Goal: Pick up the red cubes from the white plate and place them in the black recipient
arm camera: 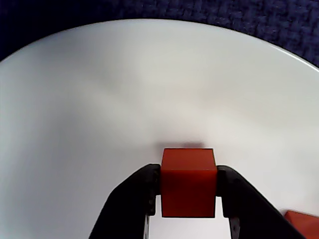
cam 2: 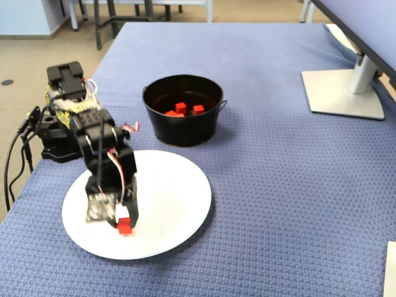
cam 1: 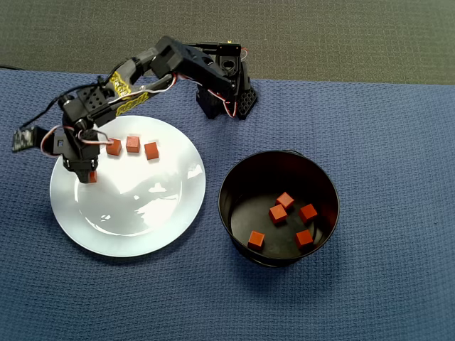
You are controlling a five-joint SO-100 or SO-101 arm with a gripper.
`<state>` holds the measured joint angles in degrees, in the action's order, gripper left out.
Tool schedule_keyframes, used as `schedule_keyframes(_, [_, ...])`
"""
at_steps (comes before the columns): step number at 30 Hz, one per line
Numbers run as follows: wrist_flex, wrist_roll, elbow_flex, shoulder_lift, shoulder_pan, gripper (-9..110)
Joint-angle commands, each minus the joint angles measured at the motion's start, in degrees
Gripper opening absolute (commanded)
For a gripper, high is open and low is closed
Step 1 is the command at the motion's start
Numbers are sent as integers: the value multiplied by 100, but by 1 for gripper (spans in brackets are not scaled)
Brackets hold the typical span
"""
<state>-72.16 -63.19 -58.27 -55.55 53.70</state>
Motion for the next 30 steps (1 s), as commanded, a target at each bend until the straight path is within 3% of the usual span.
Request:
schedule_keyframes(1, [-404,589,-255,-1635,-615,0])
schedule_keyframes(11, [-545,4052,-1512,-4737,-3146,0])
schedule_keyframes(19, [141,5502,-3287,-5889,-5933,0])
schedule_keyframes(20, [255,5555,-3560,-5924,-6249,0])
schedule_keyframes(23, [466,5010,-4351,-5985,-7181,38])
schedule_keyframes(26, [334,4342,-4412,-6073,-6996,41])
schedule_keyframes(30, [-308,2663,-3577,-5563,-5080,42])
